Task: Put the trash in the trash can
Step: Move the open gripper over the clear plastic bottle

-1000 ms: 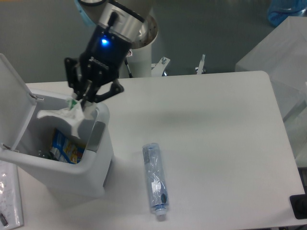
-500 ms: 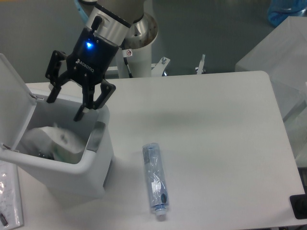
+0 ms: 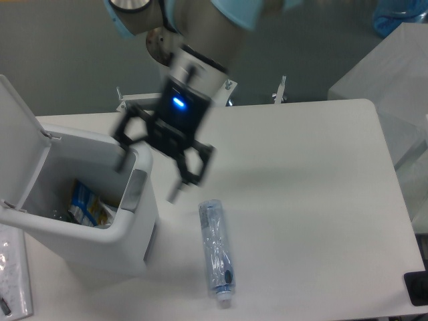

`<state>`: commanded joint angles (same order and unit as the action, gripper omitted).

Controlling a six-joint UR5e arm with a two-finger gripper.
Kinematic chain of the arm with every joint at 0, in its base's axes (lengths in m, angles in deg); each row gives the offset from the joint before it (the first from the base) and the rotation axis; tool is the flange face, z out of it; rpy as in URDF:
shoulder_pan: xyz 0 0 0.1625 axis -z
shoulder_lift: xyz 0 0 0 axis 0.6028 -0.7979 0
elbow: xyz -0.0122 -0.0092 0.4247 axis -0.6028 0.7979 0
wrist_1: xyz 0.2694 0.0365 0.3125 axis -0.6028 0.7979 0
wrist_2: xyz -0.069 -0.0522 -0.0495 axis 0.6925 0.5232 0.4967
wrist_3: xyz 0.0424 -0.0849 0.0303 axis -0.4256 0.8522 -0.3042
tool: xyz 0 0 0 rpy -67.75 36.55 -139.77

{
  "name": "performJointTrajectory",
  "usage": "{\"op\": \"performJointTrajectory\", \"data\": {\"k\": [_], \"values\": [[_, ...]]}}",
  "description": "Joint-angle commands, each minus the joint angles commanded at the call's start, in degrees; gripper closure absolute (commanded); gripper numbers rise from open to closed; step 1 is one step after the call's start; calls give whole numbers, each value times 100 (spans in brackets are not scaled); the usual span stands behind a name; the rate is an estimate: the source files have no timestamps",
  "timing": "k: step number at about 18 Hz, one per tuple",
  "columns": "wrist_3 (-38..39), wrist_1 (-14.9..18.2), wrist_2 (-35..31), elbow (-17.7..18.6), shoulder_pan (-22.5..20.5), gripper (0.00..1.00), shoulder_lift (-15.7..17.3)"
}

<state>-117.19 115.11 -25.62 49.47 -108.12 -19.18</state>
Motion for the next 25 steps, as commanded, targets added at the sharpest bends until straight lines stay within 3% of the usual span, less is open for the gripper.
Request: {"op": "performJointTrajectory", "data": {"k": [3, 8, 11, 16, 21, 25], "values": [[517, 35, -140, -351, -62, 0, -518], [844, 149, -1466, -843, 86, 0, -1239], [1011, 631, -1730, -1317, 201, 0, -1670], [1029, 2045, -2425, -2153, 403, 0, -2241], [1029, 2504, -2706, -2470, 509, 0, -2523], [1134, 2602, -2900, -2690, 571, 0, -2760]]}}
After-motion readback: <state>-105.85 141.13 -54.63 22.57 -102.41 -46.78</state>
